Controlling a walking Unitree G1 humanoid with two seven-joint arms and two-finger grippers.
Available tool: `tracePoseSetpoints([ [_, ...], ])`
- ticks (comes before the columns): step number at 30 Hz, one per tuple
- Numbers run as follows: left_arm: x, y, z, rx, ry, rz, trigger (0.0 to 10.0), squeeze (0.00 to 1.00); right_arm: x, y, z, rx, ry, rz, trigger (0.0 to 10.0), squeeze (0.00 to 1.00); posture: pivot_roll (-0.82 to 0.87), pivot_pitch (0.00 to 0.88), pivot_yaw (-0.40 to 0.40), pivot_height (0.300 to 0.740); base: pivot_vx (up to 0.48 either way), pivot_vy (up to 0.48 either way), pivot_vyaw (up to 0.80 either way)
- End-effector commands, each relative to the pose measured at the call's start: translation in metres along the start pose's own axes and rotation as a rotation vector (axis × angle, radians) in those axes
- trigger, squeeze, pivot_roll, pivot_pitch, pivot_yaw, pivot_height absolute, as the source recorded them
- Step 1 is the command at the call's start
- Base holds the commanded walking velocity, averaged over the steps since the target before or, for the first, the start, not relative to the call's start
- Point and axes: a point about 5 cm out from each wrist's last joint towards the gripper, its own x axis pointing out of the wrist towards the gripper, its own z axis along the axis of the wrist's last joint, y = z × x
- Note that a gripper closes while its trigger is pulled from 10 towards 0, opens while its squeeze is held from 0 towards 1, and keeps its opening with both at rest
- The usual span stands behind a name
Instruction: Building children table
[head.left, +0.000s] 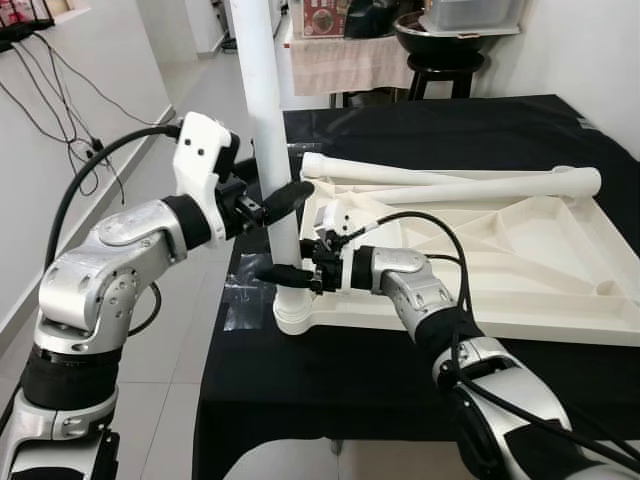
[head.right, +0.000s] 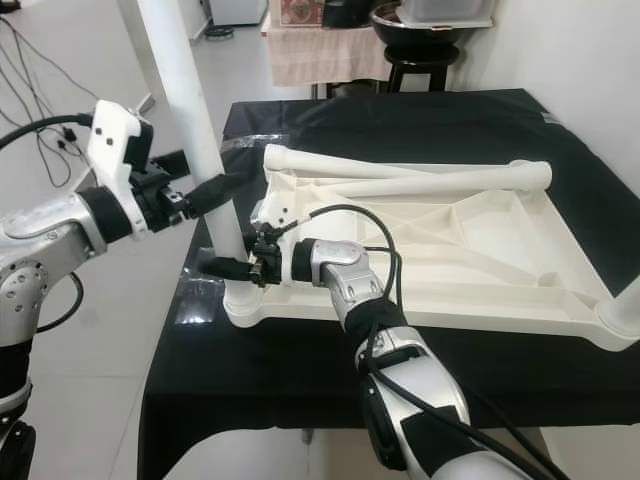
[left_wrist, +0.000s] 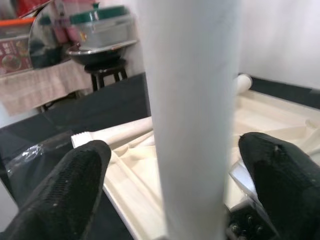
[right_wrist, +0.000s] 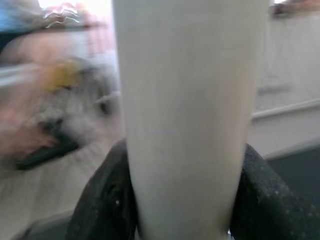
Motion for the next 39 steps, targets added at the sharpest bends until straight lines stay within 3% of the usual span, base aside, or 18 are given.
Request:
tracePoseSetpoints([
  [1,-0.002,0.003,0.002,-0.003,0.003,0.013,10.0,1.0,0.006,0.024,-0.014,0.017,0.052,-0.231,0.0,0.0,-0.01,0.068,0.047,0.74,0.0,0.0,0.0],
  [2,-0.002,0.003,0.002,-0.003,0.003,0.013,10.0,1.0,0.006,0.024,-0.014,0.017,0.052,-0.231,0.0,0.0,-0.01,0.068,0.047,0.74,0.0,0.0,0.0],
  [3,-0.001,0.005,-0.001,-0.003,0.019,0.021,10.0,0.0,0.013,0.037,-0.014,0.042,0.032,-0.319,0.0,0.0,-0.03,0.078,0.078,0.74,0.0,0.0,0.0],
  [6,0.002,0.005,-0.003,-0.002,0.029,0.011,10.0,0.0,0.019,0.041,-0.01,0.041,0.01,-0.362,0.0,0.0,-0.03,0.066,0.089,0.74,0.0,0.0,0.0],
  [8,0.008,0.004,-0.002,0.005,0.033,-0.009,10.0,0.0,0.032,0.044,-0.005,0.01,-0.005,-0.314,0.0,0.0,-0.04,0.068,0.09,0.74,0.0,0.0,0.0],
  [14,0.012,0.004,0.0,0.011,0.025,-0.001,10.0,0.0,0.039,0.05,-0.003,-0.01,-0.008,-0.274,0.0,0.0,-0.03,0.065,0.094,0.74,0.0,0.0,0.0],
  [15,0.012,0.003,0.0,0.005,0.021,-0.007,6.0,0.0,0.041,0.053,-0.003,-0.011,-0.009,-0.254,0.0,0.0,-0.03,0.067,0.095,0.74,0.0,0.0,0.0],
  [16,0.011,0.003,0.0,-0.001,0.019,-0.013,0.0,0.0,0.043,0.056,-0.002,-0.016,-0.007,-0.243,0.0,0.0,-0.03,0.067,0.097,0.74,0.0,0.0,0.0],
  [20,0.009,0.003,-0.001,-0.005,0.021,-0.019,0.0,0.0,0.043,0.064,0.003,-0.019,-0.001,-0.23,0.0,0.0,-0.02,0.059,0.1,0.74,0.0,0.0,0.0],
  [21,0.009,0.004,-0.001,-0.003,0.022,-0.018,0.0,0.0,0.042,0.065,0.006,-0.019,-0.001,-0.235,2.2,0.0,-0.02,0.058,0.098,0.74,0.0,0.0,0.0],
  [23,0.009,0.004,-0.001,-0.003,0.022,-0.018,0.0,0.0,0.042,0.065,0.006,-0.019,-0.001,-0.235,2.2,0.0,-0.02,0.058,0.098,0.74,0.0,0.0,0.0],
  [24,0.008,0.004,-0.001,-0.001,0.023,-0.015,0.0,0.0,0.041,0.065,0.009,-0.025,-0.002,-0.216,10.0,0.0,-0.02,0.057,0.095,0.74,0.0,0.0,0.0],
  [27,0.008,0.005,0.0,0.0,0.023,-0.015,0.0,0.0,0.041,0.065,0.01,-0.03,-0.003,-0.203,10.0,0.0,-0.02,0.057,0.095,0.74,0.0,0.0,0.0],
  [29,0.008,0.005,0.0,0.003,0.022,-0.014,0.0,0.0,0.038,0.056,0.015,-0.043,-0.025,-0.122,10.0,0.0,-0.01,0.053,0.087,0.74,0.0,0.0,0.0],
  [30,0.008,0.005,0.0,0.005,0.02,-0.015,0.0,0.0,0.034,0.044,0.019,-0.052,-0.038,-0.046,10.0,1.0,-0.02,0.053,0.084,0.74,0.0,0.0,0.0],
  [37,0.007,0.004,0.0,0.007,0.02,-0.016,0.0,0.0,0.029,0.031,0.023,-0.059,-0.053,0.018,10.0,1.0,-0.02,0.053,0.082,0.74,0.0,0.0,0.0],
  [38,0.007,0.003,0.0,0.007,0.019,-0.017,0.0,0.0,0.023,0.017,0.027,-0.08,-0.058,0.118,10.0,0.89,-0.01,0.054,0.078,0.74,0.0,0.0,0.0],
  [39,0.007,0.002,0.0,0.006,0.019,-0.019,0.0,0.0,0.019,0.007,0.032,-0.074,-0.06,0.182,10.0,0.0,-0.01,0.054,0.076,0.74,0.0,0.0,0.0],
])
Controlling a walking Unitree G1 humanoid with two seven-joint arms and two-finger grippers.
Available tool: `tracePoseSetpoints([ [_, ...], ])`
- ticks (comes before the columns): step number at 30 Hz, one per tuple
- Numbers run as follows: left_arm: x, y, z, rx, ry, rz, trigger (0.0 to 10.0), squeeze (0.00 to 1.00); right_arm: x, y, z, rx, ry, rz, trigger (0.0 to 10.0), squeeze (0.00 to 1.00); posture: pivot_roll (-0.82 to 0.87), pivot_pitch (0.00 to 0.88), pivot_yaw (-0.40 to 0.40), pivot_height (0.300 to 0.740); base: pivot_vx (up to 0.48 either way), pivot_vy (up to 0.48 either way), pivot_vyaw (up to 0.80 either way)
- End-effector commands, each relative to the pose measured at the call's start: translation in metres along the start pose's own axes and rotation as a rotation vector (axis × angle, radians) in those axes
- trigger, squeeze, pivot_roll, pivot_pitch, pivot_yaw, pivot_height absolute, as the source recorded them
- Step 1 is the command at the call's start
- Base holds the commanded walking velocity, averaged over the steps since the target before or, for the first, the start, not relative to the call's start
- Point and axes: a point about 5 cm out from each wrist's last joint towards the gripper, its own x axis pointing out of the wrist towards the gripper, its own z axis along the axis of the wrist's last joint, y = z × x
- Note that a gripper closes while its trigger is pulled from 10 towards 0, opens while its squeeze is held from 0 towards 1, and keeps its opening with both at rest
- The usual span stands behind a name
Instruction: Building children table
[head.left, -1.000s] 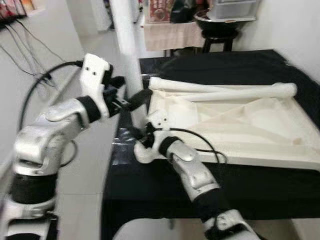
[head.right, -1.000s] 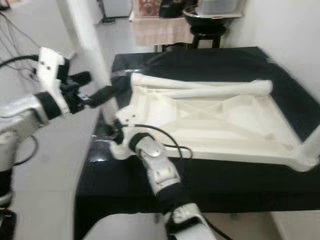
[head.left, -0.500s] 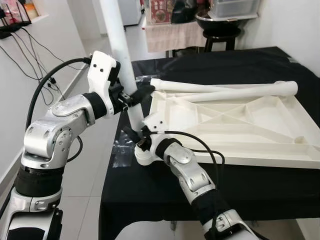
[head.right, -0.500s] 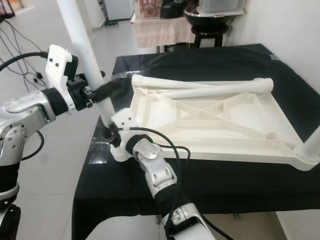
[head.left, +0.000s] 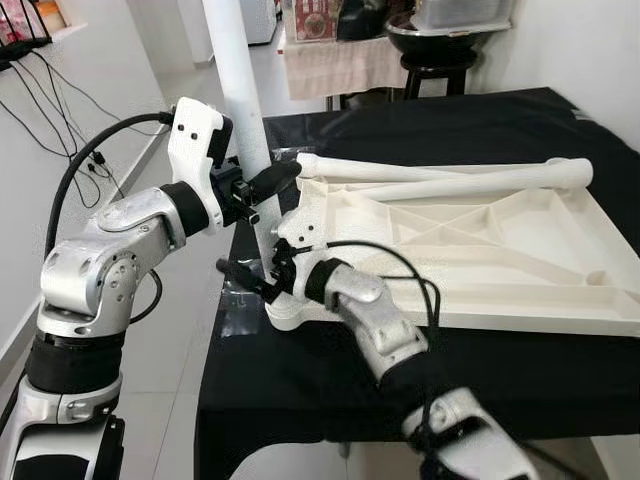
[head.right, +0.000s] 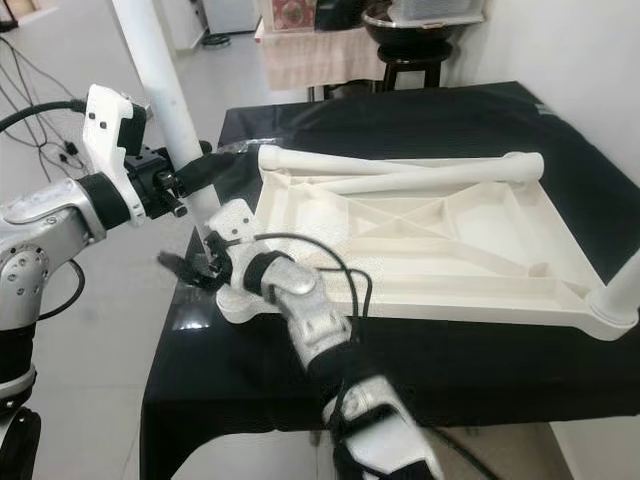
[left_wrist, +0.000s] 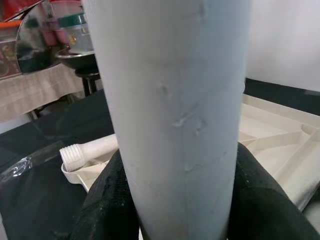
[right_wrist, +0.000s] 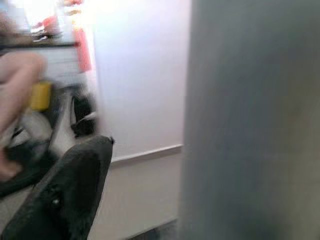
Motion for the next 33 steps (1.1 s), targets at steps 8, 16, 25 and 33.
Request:
tracePoseSetpoints([
  [8,-0.002,-0.003,-0.006,0.013,0.03,0.001,0.0,0.0,-0.003,-0.013,0.006,0.031,0.014,0.189,10.0,0.0,0.01,0.058,0.072,0.74,0.0,0.0,0.0],
  [16,-0.004,-0.003,-0.004,0.019,0.03,0.004,0.0,0.0,-0.004,-0.012,-0.007,0.037,0.066,0.219,0.0,0.0,0.01,0.061,0.065,0.74,0.0,0.0,0.0],
  [25,-0.005,-0.002,-0.003,0.036,0.025,0.017,0.0,0.0,-0.013,-0.016,-0.016,0.048,0.058,0.202,0.0,0.0,0.0,0.073,0.069,0.74,0.0,0.0,0.0],
  [33,-0.009,0.009,0.0,0.018,-0.008,0.114,10.0,1.0,-0.016,-0.001,-0.053,0.082,0.207,-0.245,0.0,0.0,0.0,0.099,0.058,0.74,0.0,0.0,0.0],
])
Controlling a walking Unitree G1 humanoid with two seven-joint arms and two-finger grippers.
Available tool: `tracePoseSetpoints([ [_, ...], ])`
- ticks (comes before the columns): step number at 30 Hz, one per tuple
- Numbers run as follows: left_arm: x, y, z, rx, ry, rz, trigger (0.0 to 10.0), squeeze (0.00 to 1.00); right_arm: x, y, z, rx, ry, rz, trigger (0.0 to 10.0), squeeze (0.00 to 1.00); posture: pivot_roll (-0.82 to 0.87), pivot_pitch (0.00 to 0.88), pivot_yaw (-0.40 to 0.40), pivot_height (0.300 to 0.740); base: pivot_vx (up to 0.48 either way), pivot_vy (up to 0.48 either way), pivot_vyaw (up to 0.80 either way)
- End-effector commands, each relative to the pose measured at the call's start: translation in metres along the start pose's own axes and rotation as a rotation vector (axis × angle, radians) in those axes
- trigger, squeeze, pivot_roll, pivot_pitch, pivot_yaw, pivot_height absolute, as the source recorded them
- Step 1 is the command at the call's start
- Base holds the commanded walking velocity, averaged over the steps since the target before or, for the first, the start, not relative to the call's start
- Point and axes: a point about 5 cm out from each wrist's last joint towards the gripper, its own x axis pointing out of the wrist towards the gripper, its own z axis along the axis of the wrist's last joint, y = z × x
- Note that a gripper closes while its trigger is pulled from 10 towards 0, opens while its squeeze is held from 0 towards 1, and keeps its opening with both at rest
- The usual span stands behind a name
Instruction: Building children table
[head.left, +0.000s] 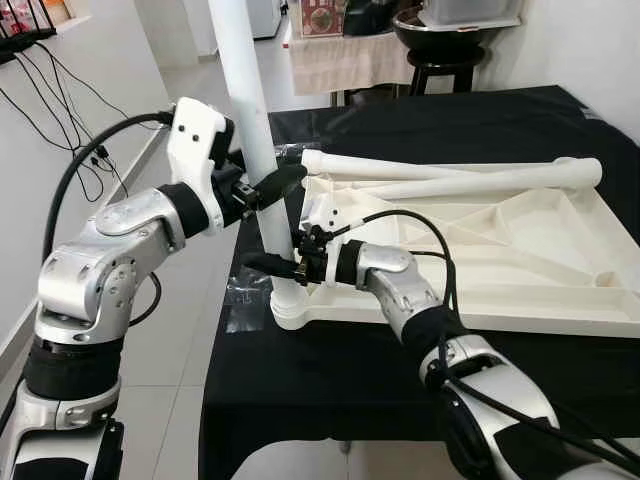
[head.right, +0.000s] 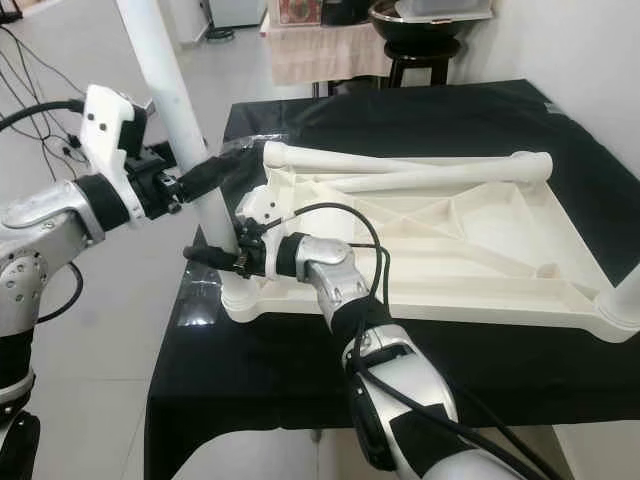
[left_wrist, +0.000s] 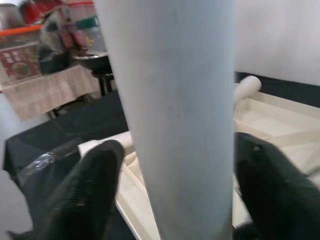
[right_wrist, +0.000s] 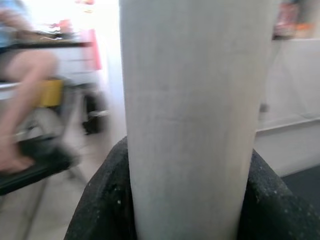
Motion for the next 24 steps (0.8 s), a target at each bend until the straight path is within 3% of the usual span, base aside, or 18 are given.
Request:
tracePoseSetpoints([
  [1,-0.004,0.008,-0.004,-0.011,0.018,0.047,10.0,0.39,-0.007,0.03,-0.043,0.06,0.176,-0.27,0.0,0.0,-0.01,0.101,0.068,0.74,0.0,0.0,0.0],
  [2,-0.004,0.007,-0.007,-0.015,0.028,0.042,10.0,0.0,-0.006,0.046,-0.041,0.074,0.152,-0.328,0.0,0.0,-0.01,0.1,0.069,0.74,0.0,0.0,0.0],
  [3,-0.003,0.006,-0.008,-0.017,0.034,0.035,10.0,0.0,-0.004,0.055,-0.037,0.079,0.125,-0.338,0.0,0.0,-0.02,0.099,0.071,0.74,0.0,0.0,0.0],
  [6,-0.001,0.004,-0.009,-0.018,0.037,0.026,10.0,0.0,0.002,0.058,-0.036,0.089,0.115,-0.319,0.0,0.0,-0.01,0.097,0.072,0.74,0.0,0.0,0.0],
  [12,0.003,0.002,-0.006,-0.01,0.031,0.011,10.0,0.0,0.016,0.05,-0.028,0.058,0.087,-0.293,0.0,0.0,-0.01,0.096,0.067,0.74,0.0,0.0,0.0],
  [20,-0.001,0.002,-0.011,-0.014,0.051,0.006,10.0,0.0,0.012,0.067,-0.018,0.048,0.091,-0.3,0.0,0.0,-0.01,0.096,0.069,0.74,0.0,0.0,0.0],
  [21,-0.001,0.001,-0.011,-0.013,0.051,-0.001,3.1,0.0,0.011,0.069,-0.017,0.048,0.095,-0.302,0.0,0.0,-0.01,0.095,0.07,0.74,0.0,0.0,0.0],
  [22,-0.001,0.0,-0.011,-0.018,0.05,-0.016,0.0,0.0,0.011,0.069,-0.015,0.047,0.091,-0.299,0.0,0.0,-0.01,0.097,0.073,0.74,0.0,0.0,0.0],
  [24,-0.001,-0.001,-0.011,-0.018,0.051,-0.028,0.0,0.0,0.012,0.07,-0.014,0.044,0.083,-0.29,0.0,0.0,-0.01,0.095,0.075,0.74,0.0,0.0,0.0],
])
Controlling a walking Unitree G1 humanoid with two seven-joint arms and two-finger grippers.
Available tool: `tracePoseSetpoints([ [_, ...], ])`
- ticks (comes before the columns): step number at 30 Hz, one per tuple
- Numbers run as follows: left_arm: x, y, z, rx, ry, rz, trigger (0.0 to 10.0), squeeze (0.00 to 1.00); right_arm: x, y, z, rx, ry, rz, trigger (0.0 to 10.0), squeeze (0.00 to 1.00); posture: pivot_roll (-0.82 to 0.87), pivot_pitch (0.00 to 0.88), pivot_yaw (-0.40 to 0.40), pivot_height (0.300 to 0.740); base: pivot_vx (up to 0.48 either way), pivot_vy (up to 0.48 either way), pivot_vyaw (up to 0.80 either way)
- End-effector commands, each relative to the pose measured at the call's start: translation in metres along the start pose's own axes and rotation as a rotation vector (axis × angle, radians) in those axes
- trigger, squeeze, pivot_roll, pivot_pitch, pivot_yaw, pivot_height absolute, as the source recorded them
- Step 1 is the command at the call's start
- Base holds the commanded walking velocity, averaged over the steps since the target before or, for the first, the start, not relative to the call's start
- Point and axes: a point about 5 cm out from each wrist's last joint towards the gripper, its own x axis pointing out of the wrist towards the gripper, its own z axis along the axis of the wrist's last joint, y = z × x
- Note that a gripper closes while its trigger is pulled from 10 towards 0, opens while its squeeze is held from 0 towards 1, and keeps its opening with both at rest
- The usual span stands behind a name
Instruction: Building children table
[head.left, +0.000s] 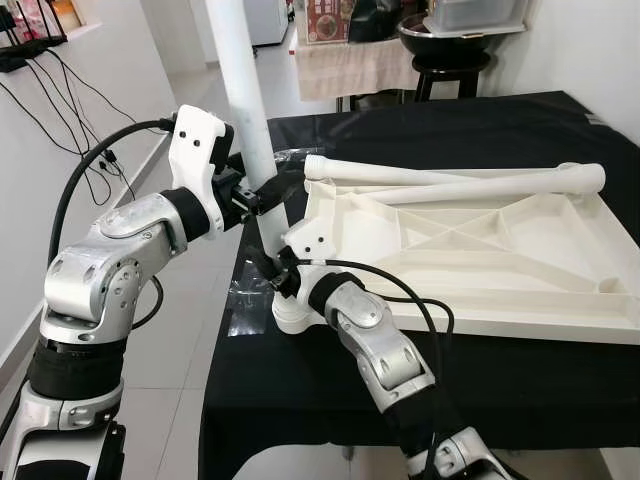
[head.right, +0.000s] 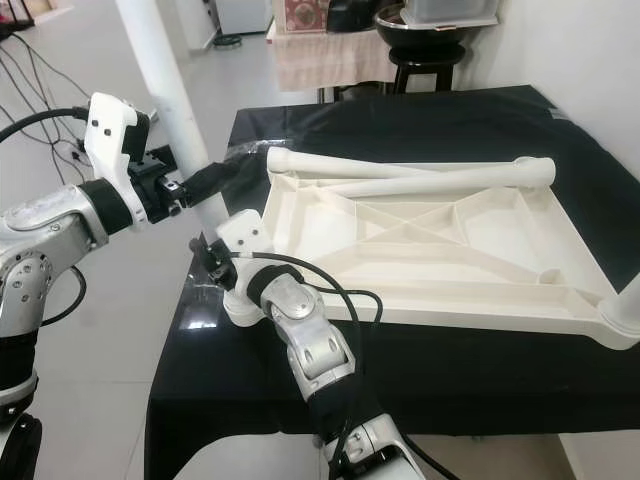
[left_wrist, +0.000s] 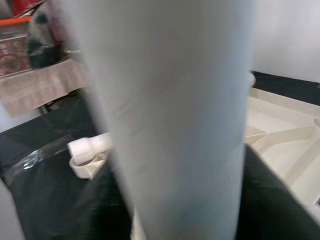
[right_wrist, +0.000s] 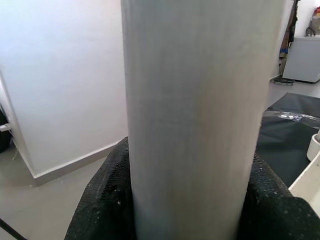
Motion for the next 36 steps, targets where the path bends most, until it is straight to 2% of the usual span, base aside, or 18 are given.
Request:
tracePoseSetpoints([
  [1,-0.003,0.004,-0.005,0.004,0.037,0.019,0.0,0.0,0.004,0.027,-0.016,0.086,0.056,0.039,0.0,0.0,-0.01,0.095,0.077,0.74,0.0,0.0,0.0],
  [9,-0.002,0.003,-0.005,0.012,0.041,0.008,0.0,0.0,0.006,0.027,-0.009,0.089,0.02,0.074,0.0,0.0,0.0,0.092,0.078,0.74,0.0,0.0,0.0],
  [10,-0.002,0.003,-0.004,0.014,0.04,0.006,0.0,0.0,0.006,0.025,-0.006,0.098,0.016,0.077,3.1,0.0,0.0,0.092,0.073,0.74,0.0,0.0,0.0],
  [11,-0.003,0.003,-0.004,0.014,0.039,0.006,0.0,0.0,0.006,0.021,-0.004,0.115,0.011,0.076,10.0,0.0,0.0,0.094,0.07,0.74,0.0,0.0,0.0],
  [14,-0.003,0.003,-0.004,0.014,0.038,0.007,0.0,0.0,0.006,0.016,-0.001,0.131,0.0,0.076,10.0,0.0,0.0,0.092,0.068,0.74,0.0,0.0,0.0],
  [15,-0.003,0.002,-0.005,0.013,0.037,0.007,0.0,0.0,0.006,0.009,0.003,0.137,-0.018,0.114,10.0,1.0,-0.01,0.094,0.066,0.74,0.0,0.0,0.0],
  [16,-0.003,0.002,-0.005,0.013,0.037,0.007,0.0,0.0,0.006,0.009,0.003,0.137,-0.018,0.114,10.0,1.0,-0.01,0.094,0.066,0.74,0.0,0.0,0.0],
  [17,-0.003,0.002,-0.005,0.012,0.036,0.007,0.0,0.0,0.006,0.0,0.007,0.142,-0.041,0.158,10.0,1.0,-0.01,0.093,0.066,0.74,0.0,0.0,0.0],
  [19,-0.003,0.002,-0.005,0.012,0.036,0.007,0.0,0.0,0.006,0.0,0.007,0.142,-0.041,0.158,10.0,1.0,-0.01,0.093,0.066,0.74,0.0,0.0,0.0],
  [21,-0.003,0.002,-0.005,0.01,0.032,0.007,0.0,0.0,0.003,-0.018,0.013,0.136,-0.086,0.279,10.0,1.0,-0.01,0.094,0.062,0.74,0.0,0.0,0.0],
  [23,-0.003,0.001,-0.005,0.009,0.032,0.007,0.0,0.0,0.0,-0.028,0.015,0.109,-0.102,0.354,10.0,1.0,-0.01,0.093,0.061,0.74,0.0,0.0,0.0],
  [24,-0.003,0.001,-0.005,0.009,0.032,0.007,0.0,0.0,0.0,-0.028,0.015,0.109,-0.102,0.354,10.0,1.0,-0.01,0.093,0.061,0.74,0.0,0.0,0.0],
  [25,-0.003,0.001,-0.005,0.008,0.031,0.006,0.0,0.0,-0.002,-0.038,0.014,0.08,-0.102,0.414,10.0,0.71,-0.01,0.094,0.06,0.74,0.0,0.0,0.0],
  [28,-0.003,0.001,-0.005,0.008,0.031,0.006,0.0,0.0,-0.002,-0.038,0.014,0.08,-0.102,0.414,10.0,0.71,-0.01,0.094,0.06,0.74,0.0,0.0,0.0],
  [29,-0.003,0.001,-0.005,0.008,0.03,0.005,0.0,0.0,-0.003,-0.048,0.013,0.053,-0.092,0.456,10.0,0.0,-0.01,0.093,0.06,0.74,0.0,0.0,0.0],
  [32,-0.003,0.001,-0.005,0.008,0.03,0.005,0.0,0.0,-0.003,-0.048,0.013,0.053,-0.092,0.456,10.0,0.0,-0.01,0.093,0.06,0.74,0.0,0.0,0.0],
  [33,-0.004,0.001,-0.005,0.008,0.03,0.005,0.0,0.0,-0.002,-0.054,0.012,0.036,-0.077,0.484,10.0,0.0,0.0,0.094,0.06,0.74,0.0,0.0,0.0],
  [36,-0.004,0.001,-0.004,0.01,0.029,0.005,0.0,0.0,0.0,-0.057,0.011,0.031,-0.056,0.504,10.0,0.0,0.01,0.096,0.06,0.74,0.0,0.0,0.0],
])
